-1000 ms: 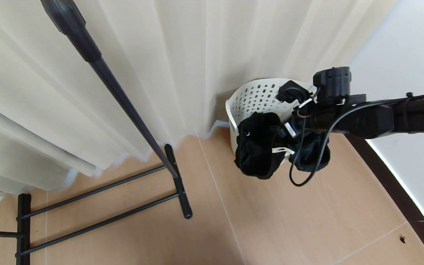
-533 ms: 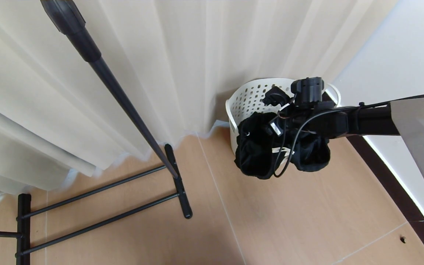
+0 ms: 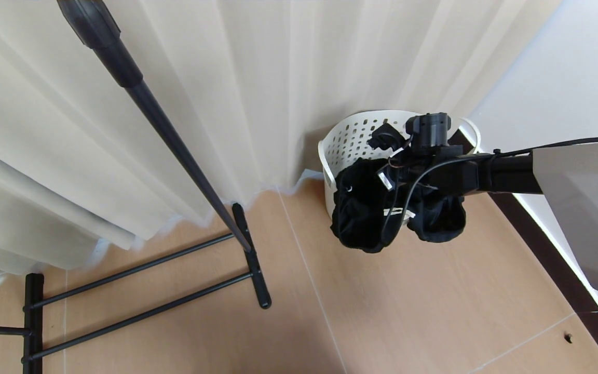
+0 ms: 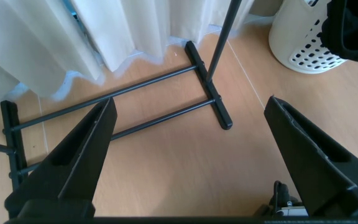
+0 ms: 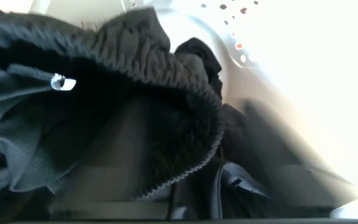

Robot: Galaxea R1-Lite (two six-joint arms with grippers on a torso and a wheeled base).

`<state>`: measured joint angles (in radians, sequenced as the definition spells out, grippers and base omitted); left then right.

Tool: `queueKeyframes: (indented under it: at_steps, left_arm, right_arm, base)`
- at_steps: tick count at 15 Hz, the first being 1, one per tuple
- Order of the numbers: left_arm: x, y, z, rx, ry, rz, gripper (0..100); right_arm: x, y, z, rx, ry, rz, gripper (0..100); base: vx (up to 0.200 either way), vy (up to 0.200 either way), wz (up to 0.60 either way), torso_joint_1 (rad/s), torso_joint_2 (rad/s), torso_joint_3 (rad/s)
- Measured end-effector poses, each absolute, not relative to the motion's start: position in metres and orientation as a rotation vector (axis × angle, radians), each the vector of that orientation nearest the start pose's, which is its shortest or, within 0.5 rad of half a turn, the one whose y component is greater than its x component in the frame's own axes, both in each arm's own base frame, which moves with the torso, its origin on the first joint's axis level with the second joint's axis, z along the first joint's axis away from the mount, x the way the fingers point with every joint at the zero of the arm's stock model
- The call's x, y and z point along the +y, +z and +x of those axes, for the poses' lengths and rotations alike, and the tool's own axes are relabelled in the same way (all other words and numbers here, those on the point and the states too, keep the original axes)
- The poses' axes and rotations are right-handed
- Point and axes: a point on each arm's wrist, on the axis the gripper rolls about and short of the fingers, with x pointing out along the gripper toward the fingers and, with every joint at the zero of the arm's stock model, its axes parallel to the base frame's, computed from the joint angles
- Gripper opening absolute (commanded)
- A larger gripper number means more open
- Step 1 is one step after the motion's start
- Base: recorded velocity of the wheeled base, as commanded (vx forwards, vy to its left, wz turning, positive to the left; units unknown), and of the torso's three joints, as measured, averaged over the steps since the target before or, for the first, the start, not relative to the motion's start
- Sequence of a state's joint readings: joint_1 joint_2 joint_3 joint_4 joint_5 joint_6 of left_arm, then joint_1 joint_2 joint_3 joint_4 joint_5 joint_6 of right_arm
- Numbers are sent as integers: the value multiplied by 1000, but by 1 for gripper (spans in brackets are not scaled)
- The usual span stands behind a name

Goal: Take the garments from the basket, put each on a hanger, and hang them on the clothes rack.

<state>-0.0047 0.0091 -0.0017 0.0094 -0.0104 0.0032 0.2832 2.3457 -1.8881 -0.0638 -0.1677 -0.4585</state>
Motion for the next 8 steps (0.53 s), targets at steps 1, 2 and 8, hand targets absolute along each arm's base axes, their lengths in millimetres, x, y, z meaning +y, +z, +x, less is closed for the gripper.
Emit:
queueKeyframes:
  at_steps: [1, 2, 8]
  left_arm:
    - [0, 75, -22, 17, -16, 3, 100]
    - [0, 75, -22, 17, -16, 3, 100]
    - [0, 75, -22, 17, -16, 4, 100]
  right_arm:
    - [135, 165, 476, 353, 200, -534, 0]
    - [135, 165, 475, 358, 198, -521, 0]
    - [134, 192, 435, 377, 197, -386, 0]
  base:
    - [0, 0, 0, 0, 0, 0]
    - [0, 0, 0, 0, 0, 0]
    - [0, 0, 0, 0, 0, 0]
